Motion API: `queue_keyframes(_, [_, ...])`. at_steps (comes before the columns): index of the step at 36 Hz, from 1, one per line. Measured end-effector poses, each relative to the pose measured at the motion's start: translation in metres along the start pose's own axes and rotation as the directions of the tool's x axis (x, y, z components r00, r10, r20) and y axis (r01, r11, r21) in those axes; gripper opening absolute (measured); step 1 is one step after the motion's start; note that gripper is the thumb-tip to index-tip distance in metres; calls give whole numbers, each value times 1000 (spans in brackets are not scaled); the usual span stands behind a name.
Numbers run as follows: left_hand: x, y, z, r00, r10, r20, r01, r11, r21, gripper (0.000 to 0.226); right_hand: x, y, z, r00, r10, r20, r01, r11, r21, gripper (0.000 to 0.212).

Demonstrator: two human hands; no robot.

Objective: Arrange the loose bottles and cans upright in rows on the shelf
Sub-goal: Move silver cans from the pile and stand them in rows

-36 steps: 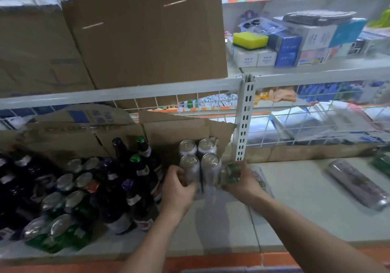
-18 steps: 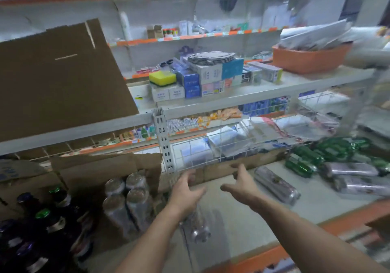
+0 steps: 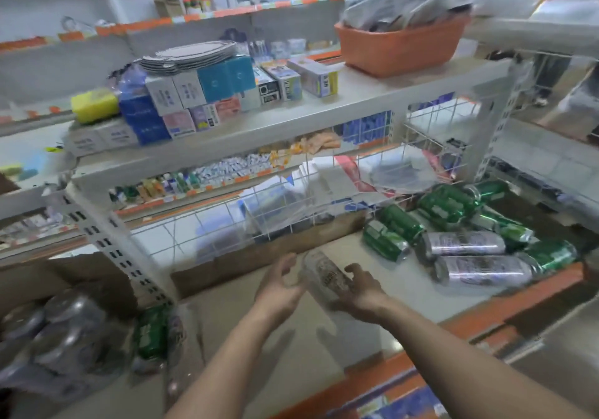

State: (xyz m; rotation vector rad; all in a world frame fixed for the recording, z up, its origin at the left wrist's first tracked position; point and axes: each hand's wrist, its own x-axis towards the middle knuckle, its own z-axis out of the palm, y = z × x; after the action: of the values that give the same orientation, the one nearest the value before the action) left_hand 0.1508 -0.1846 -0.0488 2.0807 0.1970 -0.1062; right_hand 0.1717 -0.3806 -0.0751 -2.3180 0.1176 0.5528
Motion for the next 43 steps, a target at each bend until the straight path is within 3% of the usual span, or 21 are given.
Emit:
queue_keyframes(9, [2, -22, -8, 992, -114, -46, 118, 990, 81, 59, 19, 4, 12, 1000, -30, 6, 30, 992, -126, 89])
queue_keyframes(13, [0, -23, -20, 987, -129, -96, 135, 989, 59, 56, 22, -12, -1, 992, -100, -83, 86, 984, -158, 82])
queue_keyframes(18, [0, -17, -43, 978, -93, -188, 95, 996, -2, 48, 23, -52, -14, 916, -321, -241, 323, 946, -34, 39])
queue_keyframes(26, [-17, -22, -92, 968, -81, -237, 58, 993, -102, 48, 27, -85, 22, 912, -361, -197, 376, 926, 45, 62])
queue_keyframes(35, [-29, -65, -109, 955, -167, -244, 146, 984, -100, 35, 20, -71, 37, 925, -238, -297, 325, 900, 289, 57])
queue_keyframes(43, [-25, -70, -103, 960, -195, -201, 177, 979, -105, 31, 13, -58, 43, 917, -232, -324, 335, 889, 313, 57])
